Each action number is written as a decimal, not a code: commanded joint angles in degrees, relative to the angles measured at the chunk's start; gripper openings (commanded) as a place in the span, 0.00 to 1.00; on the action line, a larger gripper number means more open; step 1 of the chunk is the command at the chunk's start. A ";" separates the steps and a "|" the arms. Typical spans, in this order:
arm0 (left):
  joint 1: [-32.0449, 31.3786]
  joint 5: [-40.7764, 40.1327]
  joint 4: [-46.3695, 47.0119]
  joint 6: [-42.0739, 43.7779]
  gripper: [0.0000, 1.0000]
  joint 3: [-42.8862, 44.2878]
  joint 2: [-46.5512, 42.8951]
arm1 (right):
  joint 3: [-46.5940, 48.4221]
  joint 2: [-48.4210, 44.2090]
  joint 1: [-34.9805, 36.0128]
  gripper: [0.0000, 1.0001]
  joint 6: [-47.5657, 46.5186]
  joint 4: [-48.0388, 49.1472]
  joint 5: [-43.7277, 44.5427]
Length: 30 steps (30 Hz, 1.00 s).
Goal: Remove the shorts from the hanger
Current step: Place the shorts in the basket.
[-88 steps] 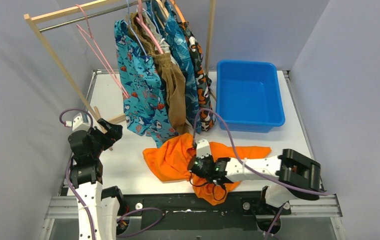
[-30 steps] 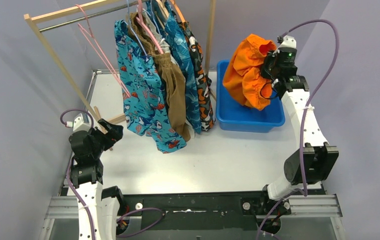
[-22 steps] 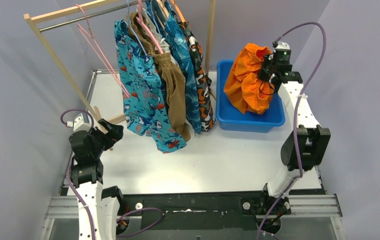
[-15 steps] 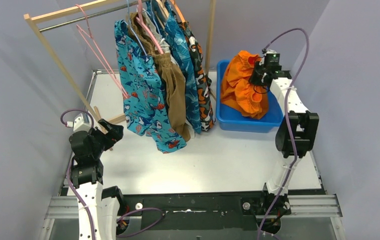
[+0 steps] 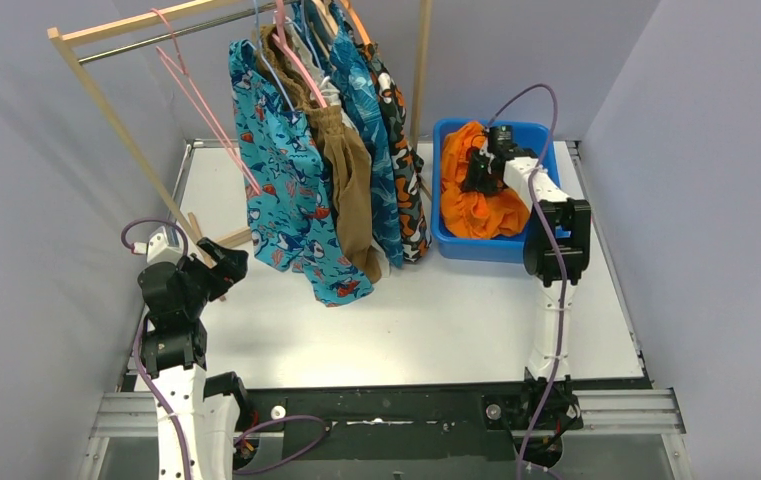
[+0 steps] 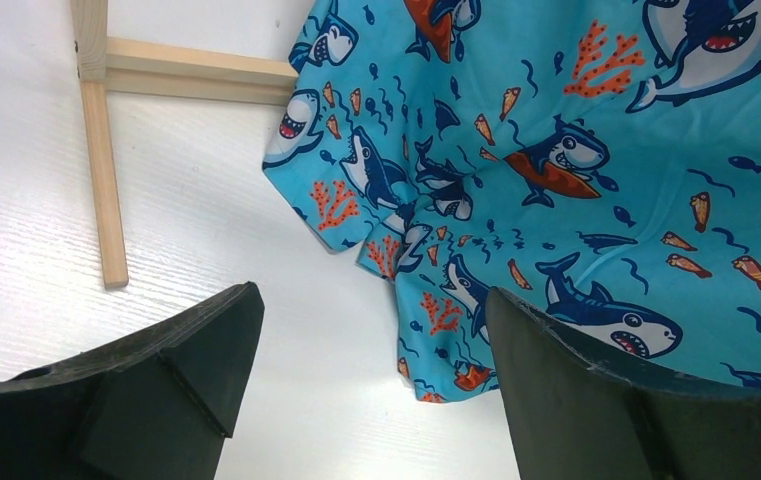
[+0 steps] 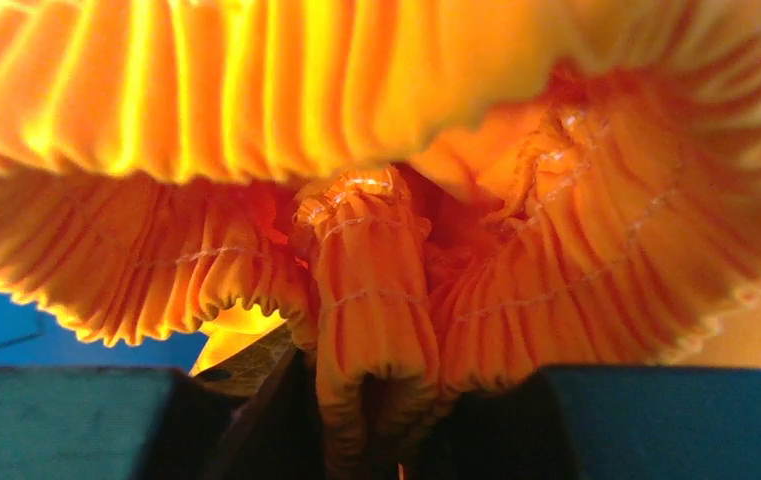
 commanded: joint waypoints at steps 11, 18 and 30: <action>-0.26 1.22 3.67 0.65 0.83 0.33 -0.97 | -5.44 -20.36 -2.25 0.71 2.30 6.06 -0.42; -0.28 1.13 3.26 0.82 0.83 0.59 0.28 | 7.76 -8.33 -2.29 0.60 6.36 8.11 -0.75; -0.28 0.77 2.65 0.74 0.83 0.62 0.50 | 12.49 2.60 -1.07 0.51 2.82 4.56 2.22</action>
